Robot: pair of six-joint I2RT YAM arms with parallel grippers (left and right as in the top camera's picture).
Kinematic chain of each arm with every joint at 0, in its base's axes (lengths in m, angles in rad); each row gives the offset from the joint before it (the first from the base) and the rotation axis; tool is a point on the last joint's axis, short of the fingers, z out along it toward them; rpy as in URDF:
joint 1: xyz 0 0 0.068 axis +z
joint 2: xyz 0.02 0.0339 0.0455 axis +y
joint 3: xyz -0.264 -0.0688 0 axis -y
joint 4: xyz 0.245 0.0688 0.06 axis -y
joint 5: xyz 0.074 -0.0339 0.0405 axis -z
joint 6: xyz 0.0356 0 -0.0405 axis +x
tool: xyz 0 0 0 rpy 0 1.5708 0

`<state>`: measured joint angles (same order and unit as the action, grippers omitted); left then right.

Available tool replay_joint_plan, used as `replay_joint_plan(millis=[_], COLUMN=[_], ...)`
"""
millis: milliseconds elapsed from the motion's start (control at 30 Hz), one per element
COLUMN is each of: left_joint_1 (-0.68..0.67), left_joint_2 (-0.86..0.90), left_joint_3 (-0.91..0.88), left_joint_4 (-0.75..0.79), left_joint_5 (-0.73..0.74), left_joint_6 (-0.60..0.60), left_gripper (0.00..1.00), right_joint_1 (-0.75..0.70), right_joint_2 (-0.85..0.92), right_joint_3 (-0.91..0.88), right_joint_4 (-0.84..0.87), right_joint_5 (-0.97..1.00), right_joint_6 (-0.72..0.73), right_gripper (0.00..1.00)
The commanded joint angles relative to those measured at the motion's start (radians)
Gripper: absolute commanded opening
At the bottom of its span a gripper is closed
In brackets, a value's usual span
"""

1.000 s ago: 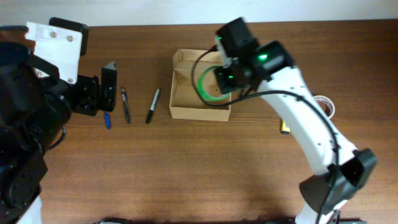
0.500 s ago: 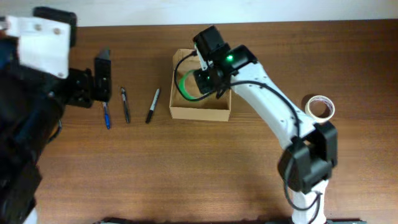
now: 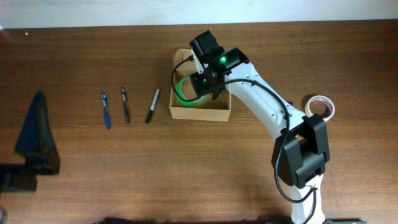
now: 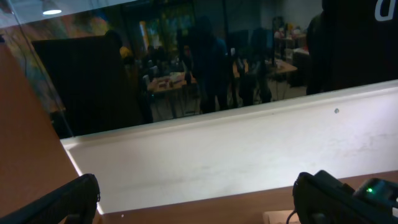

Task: Pack container
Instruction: 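Lift the green tape and carry it over the cardboard box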

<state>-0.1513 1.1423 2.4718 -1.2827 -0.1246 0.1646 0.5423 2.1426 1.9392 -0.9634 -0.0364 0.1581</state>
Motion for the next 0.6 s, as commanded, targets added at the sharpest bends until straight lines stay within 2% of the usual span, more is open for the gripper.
replay_joint_plan(millis=[0, 300, 567], left_joint_1=[-0.003, -0.003, -0.003], left_joint_2=[0.013, 0.012, 0.012], left_joint_3=[-0.007, -0.007, -0.007], left_joint_4=[-0.02, -0.034, -0.035], left_joint_5=[-0.011, -0.011, -0.011], left_joint_6=[0.009, 0.009, 0.009], left_gripper=[0.99, 0.99, 0.99], right_joint_1=[0.006, 0.006, 0.006], right_joint_2=[-0.007, 0.008, 0.083], right_joint_3=[0.003, 0.003, 0.002], right_joint_4=[0.027, 0.109, 0.081], right_joint_5=[-0.005, 0.077, 0.085], right_joint_6=[0.015, 0.069, 0.095], right_gripper=[0.04, 0.04, 0.04])
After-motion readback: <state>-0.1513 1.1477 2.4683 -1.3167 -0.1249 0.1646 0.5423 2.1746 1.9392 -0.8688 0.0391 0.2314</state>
